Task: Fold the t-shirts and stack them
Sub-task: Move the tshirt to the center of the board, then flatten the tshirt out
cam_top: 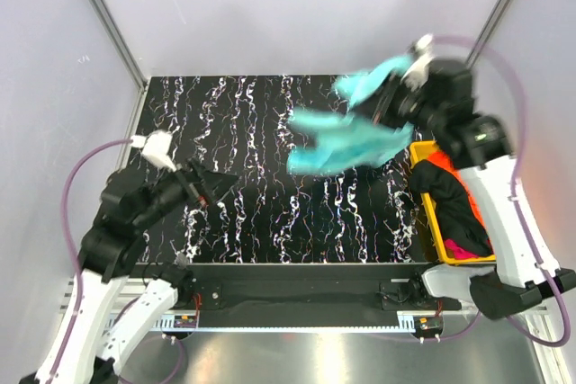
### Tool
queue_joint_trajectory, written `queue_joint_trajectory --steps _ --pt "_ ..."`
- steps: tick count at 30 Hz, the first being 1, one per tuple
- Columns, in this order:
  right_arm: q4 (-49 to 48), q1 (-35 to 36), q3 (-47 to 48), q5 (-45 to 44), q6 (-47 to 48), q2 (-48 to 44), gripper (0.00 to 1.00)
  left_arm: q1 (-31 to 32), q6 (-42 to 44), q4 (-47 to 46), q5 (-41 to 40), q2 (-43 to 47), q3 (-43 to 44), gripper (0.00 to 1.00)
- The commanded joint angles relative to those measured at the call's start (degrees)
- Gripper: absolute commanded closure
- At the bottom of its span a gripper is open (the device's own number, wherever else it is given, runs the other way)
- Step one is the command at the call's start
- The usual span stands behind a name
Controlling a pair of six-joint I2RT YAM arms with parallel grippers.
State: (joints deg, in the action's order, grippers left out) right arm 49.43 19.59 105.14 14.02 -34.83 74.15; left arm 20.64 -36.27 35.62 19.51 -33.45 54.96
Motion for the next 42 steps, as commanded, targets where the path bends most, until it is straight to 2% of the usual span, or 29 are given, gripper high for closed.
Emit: queue_joint_trajectory --steps 1,2,4,5,6,8,9,12,16,17,19,21,24,25,30,36,40,41,42 --pt "-8.4 3.5 -17.9 19.3 -6.6 -7.8 0.72 0.0 -4.8 3.8 -6.0 5.1 0.2 0.01" --pt "-9.5 3.9 -26.4 22.2 -7.4 -9.6 0.65 0.0 -5.1 4.7 -6.1 5.2 -0.1 0.01" --pt "-8.7 4.0 -33.8 22.6 -7.7 -15.2 0.55 0.1 -5.2 7.3 -5.5 2.9 -1.0 0.05" --pt "-7.9 4.0 -36.9 19.8 -7.4 -17.1 0.52 0.1 -5.2 7.7 -3.4 1.8 -1.6 0.06" --pt "-5.6 4.0 -41.6 18.1 -7.4 -18.7 0.41 0.1 -5.3 7.8 -2.1 0.2 -3.0 0.08" --pt "-4.9 4.0 -46.3 16.0 -7.4 -21.8 0.33 0.1 -5.9 7.5 1.5 -5.2 -4.2 0.09" --pt "-5.0 4.0 -47.2 15.7 -7.4 -22.1 0.30 0.1 -5.9 6.3 2.5 -7.0 -4.7 0.09" --pt "-4.7 3.9 -48.4 12.7 -6.1 -20.6 0.28 1.5 -4.0 3.6 4.8 -14.9 -3.6 0.09" --pt "-3.9 3.7 -45.5 5.2 -3.1 -11.4 0.28 5.9 0.1 1.0 2.9 -26.1 0.2 0.12" --pt "-2.9 2.9 -43.2 0.4 -2.5 -9.3 0.28 6.9 1.2 0.6 2.9 -28.7 0.8 0.14" --pt "-2.5 1.0 -40.8 -2.8 -1.1 -2.5 0.29 10.3 2.6 0.4 3.0 -37.0 3.4 0.20" --pt "-2.7 -4.2 -37.3 -2.2 -0.3 4.6 0.30 14.7 6.1 0.2 1.6 -42.2 6.9 0.23" --pt "-3.0 -10.3 -31.7 0.1 2.0 14.5 0.30 20.0 10.9 -0.7 -2.2 -50.4 12.0 0.19" --pt "-3.1 -11.1 -30.1 0.3 3.6 17.0 0.30 20.7 11.9 -0.8 -3.0 -54.7 13.1 0.18" --pt "-2.9 -12.1 -19.0 0.6 9.2 32.5 0.28 22.4 15.8 -1.6 -4.5 -64.7 20.1 0.13" --pt "-2.4 -12.1 -13.3 -2.9 11.7 41.1 0.25 22.4 18.8 -2.3 -5.4 -74.4 24.1 0.14" --pt "-1.8 -12.4 -11.8 -5.8 13.6 43.1 0.25 22.3 19.2 -3.6 -3.4 -77.1 24.8 0.24" --pt "-1.7 -12.5 -11.5 -6.0 14.0 43.4 0.26 22.3 19.6 -3.6 -3.1 -77.5 25.1 0.35" --pt "-1.8 -12.5 -11.5 -6.1 14.4 44.1 0.27 22.2 19.7 -3.8 -2.8 -77.6 25.5 0.42"
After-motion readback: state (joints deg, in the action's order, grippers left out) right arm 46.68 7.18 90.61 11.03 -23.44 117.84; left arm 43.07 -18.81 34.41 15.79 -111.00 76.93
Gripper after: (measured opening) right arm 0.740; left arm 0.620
